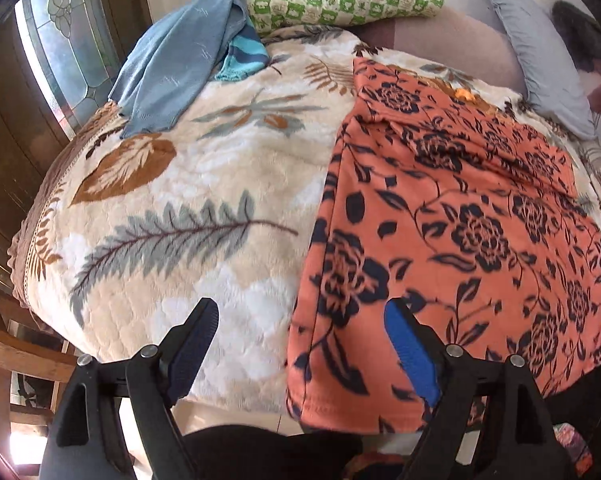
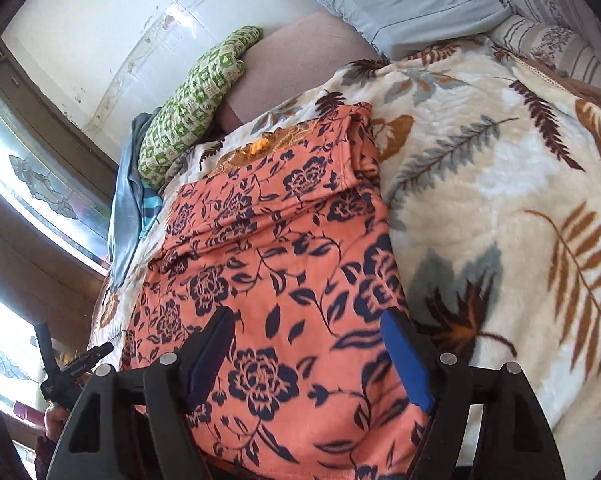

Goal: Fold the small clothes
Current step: 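Grasp the blouse hem with the left tool and lift it toward the collar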

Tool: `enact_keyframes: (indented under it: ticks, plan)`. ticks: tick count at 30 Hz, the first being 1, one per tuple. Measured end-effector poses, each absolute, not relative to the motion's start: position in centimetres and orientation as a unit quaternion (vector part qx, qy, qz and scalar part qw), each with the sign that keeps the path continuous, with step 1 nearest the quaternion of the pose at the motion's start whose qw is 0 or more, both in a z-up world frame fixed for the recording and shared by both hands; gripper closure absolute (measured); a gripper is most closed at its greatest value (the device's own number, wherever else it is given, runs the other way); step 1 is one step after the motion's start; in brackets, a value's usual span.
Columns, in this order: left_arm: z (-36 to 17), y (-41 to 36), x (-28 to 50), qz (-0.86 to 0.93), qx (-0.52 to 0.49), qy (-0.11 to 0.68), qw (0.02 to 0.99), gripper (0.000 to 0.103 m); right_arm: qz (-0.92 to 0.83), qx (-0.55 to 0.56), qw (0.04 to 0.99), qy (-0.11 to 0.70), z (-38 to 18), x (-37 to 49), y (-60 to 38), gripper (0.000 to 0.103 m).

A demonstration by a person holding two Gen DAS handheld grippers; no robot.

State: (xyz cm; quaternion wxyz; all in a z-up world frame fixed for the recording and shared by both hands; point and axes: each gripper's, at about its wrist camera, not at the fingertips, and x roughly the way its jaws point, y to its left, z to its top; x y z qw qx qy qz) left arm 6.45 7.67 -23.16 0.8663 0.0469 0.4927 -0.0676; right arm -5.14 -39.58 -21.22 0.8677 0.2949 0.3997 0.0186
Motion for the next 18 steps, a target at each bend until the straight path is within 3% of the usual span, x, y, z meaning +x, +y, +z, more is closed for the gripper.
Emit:
enact_keyframes:
  ticks: [12, 13, 14, 15, 16, 18]
  plan:
    - [-24.8, 8.6, 5.8, -0.084, 0.02, 0.5, 0.861, 0.02, -0.01, 0.338, 0.835, 0.434, -23.1, -8.2, -40.5, 0.024]
    - [-25.3, 8.3, 5.8, -0.09, 0.019, 0.507, 0.857, 0.032, -0.01, 0.339, 0.834, 0.435, -23.1, -8.2, -40.5, 0.024]
    - [-25.9, 8.0, 5.9, -0.101, 0.014, 0.518, 0.849, 0.055, -0.011, 0.339, 0.833, 0.437, -23.2, -8.3, -40.6, 0.024]
    - [-26.6, 7.8, 6.0, -0.112, 0.008, 0.531, 0.84, 0.065, -0.013, 0.34, 0.832, 0.439, -23.3, -8.4, -40.6, 0.024]
    - [-27.1, 7.5, 5.8, -0.117, 0.005, 0.537, 0.836, 0.071, -0.017, 0.341, 0.831, 0.44, -23.5, -8.6, -40.7, 0.024]
    - [-27.0, 7.1, 5.3, -0.117, 0.02, 0.522, 0.844, 0.073, -0.025, 0.349, 0.826, 0.441, -24.1, -9.2, -41.1, 0.024]
